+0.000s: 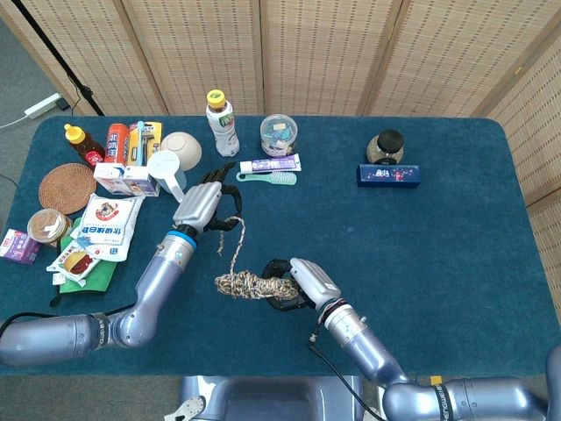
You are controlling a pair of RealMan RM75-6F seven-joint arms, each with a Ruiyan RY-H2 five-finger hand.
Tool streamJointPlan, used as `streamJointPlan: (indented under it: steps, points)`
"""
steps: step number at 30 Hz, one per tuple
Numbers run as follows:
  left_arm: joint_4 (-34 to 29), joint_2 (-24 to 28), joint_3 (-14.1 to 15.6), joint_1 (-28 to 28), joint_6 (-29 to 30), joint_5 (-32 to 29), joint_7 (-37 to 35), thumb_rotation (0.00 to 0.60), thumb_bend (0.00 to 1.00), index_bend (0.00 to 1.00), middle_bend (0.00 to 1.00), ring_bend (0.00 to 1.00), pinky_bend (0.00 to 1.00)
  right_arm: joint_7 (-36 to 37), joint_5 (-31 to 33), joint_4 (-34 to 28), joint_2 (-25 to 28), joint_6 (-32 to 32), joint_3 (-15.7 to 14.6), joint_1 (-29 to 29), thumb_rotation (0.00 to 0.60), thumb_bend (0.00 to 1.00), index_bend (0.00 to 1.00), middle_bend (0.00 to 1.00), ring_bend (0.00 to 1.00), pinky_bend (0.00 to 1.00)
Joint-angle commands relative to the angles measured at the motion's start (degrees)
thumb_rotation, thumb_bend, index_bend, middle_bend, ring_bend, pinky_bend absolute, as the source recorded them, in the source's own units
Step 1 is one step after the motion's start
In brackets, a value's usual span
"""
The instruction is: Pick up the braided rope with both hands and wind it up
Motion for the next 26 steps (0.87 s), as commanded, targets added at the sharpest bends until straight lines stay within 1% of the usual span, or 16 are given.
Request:
streamJointPlan:
  steps: [1, 7, 12, 16, 19, 26]
  points:
    - [-0.39, 1.08, 0.42, 0.07, -1.32, -0.91, -0.01, 0.6, 0.38, 0.01, 0.0, 0.0, 0.0, 0.13, -0.03, 0.09, 0.04, 0.22, -0.04, 0.14, 0.6, 0.61, 0.69, 0.56, 0.41, 0.58]
    - [-1.06, 3.47, 1.02, 0.53, -1.73, -0.25, 0.15, 0.6, 0.34, 0.0, 0.0, 0.0, 0.0, 0.57, -0.02, -0.02, 0.57, 0.91, 0.09, 0.25, 0.6, 0.61, 0.69, 0.56, 0.41, 0.58]
    - [-3.04, 5.75, 1.62, 0.2, -2.1, -1.05, 1.44, 0.6, 0.24, 0.0, 0.0, 0.0, 0.0, 0.67, 0.17, -0.42, 0.88, 1.63, 0.38, 0.51, 0.6, 0.61, 0.69, 0.56, 0.41, 0.58]
    - [-4.52, 6.44, 1.21, 0.49, -1.01, -0.33, 0.65, 0.6, 0.23, 0.0, 0.0, 0.0, 0.0, 0.55, 0.52, -0.93, 1.12, 2.5, 0.74, 0.7, 0.6, 0.61, 0.69, 0.56, 0.41, 0.58]
    - [-6.24, 8.09, 1.11, 0.79, -0.48, -0.05, 0.72, 0.6, 0.21, 0.0, 0.0, 0.0, 0.0, 0.21, 1.16, -1.8, 1.93, 3.14, 1.09, 0.81, 0.6, 0.61, 0.69, 0.56, 0.41, 0.58]
    - [-9.26, 11.19, 0.85, 0.65, 0.58, -1.17, 1.65, 0.6, 0.17, 0.0, 0.0, 0.0, 0.0, -0.36, 2.45, -3.21, 3.61, 4.55, 2.09, 1.15, 0.6, 0.61, 0.69, 0.56, 0.41, 0.58]
